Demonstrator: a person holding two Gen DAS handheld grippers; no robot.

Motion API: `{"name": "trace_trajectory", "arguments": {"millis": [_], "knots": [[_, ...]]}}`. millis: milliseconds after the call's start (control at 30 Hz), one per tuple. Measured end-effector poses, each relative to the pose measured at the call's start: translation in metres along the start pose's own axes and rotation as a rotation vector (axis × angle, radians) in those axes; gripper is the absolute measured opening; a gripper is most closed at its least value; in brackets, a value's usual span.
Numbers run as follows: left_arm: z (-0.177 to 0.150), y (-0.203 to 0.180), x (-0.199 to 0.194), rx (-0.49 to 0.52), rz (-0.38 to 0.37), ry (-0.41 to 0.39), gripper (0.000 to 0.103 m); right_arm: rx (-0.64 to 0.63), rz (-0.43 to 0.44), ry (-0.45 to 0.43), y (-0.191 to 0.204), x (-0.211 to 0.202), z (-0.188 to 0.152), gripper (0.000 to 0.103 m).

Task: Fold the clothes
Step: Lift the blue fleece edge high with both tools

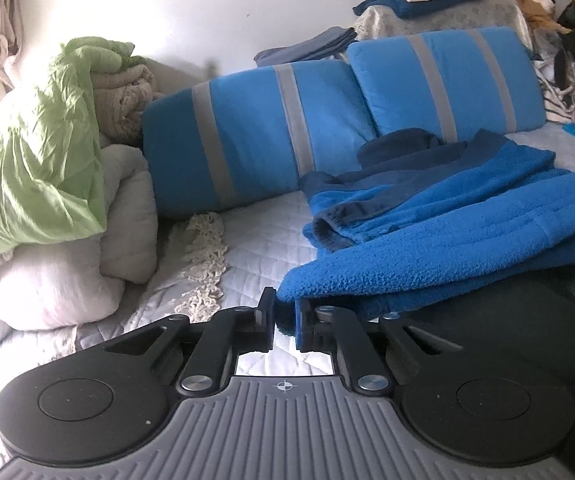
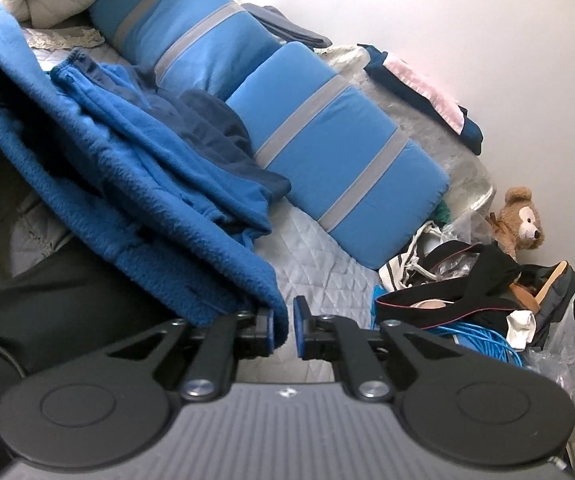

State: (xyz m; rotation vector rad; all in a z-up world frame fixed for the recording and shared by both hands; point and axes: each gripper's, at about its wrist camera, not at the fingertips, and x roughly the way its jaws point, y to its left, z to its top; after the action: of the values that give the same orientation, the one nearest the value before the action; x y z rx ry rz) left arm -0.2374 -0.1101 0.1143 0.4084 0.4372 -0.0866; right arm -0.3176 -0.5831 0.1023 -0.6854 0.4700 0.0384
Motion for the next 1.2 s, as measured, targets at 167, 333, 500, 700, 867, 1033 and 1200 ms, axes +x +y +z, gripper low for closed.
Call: {"name": "trace_trajectory", "arguments": {"millis": [167,333,500,700,867,1033,1200], "knots": [[0.004,0.000,-0.003,0.026,0.005,-0.015,0.009,0.029,0.053,0.021,-0.006,0.000,0.004,0.005],[0.010,0.000,-0.004,0.045,0.007,-0.030,0.009,0.039,0.079,0.023,-0.013,0.000,0.009,0.005],[0.017,0.001,-0.003,0.072,0.007,-0.047,0.009,0.017,0.068,0.006,-0.018,0.001,0.015,0.005],[0.029,0.000,-0.007,0.100,0.017,-0.092,0.009,-0.009,0.041,-0.016,-0.028,0.005,0.024,0.005],[0.039,-0.001,-0.007,0.118,0.028,-0.123,0.009,-0.021,0.016,-0.037,-0.038,0.007,0.033,0.005],[0.044,-0.003,-0.010,0.168,0.046,-0.143,0.009,-0.073,-0.002,-0.061,-0.043,0.005,0.040,0.005],[0.048,-0.004,-0.018,0.228,0.060,-0.162,0.008,-0.159,-0.017,-0.080,-0.048,0.003,0.045,0.005]]}}
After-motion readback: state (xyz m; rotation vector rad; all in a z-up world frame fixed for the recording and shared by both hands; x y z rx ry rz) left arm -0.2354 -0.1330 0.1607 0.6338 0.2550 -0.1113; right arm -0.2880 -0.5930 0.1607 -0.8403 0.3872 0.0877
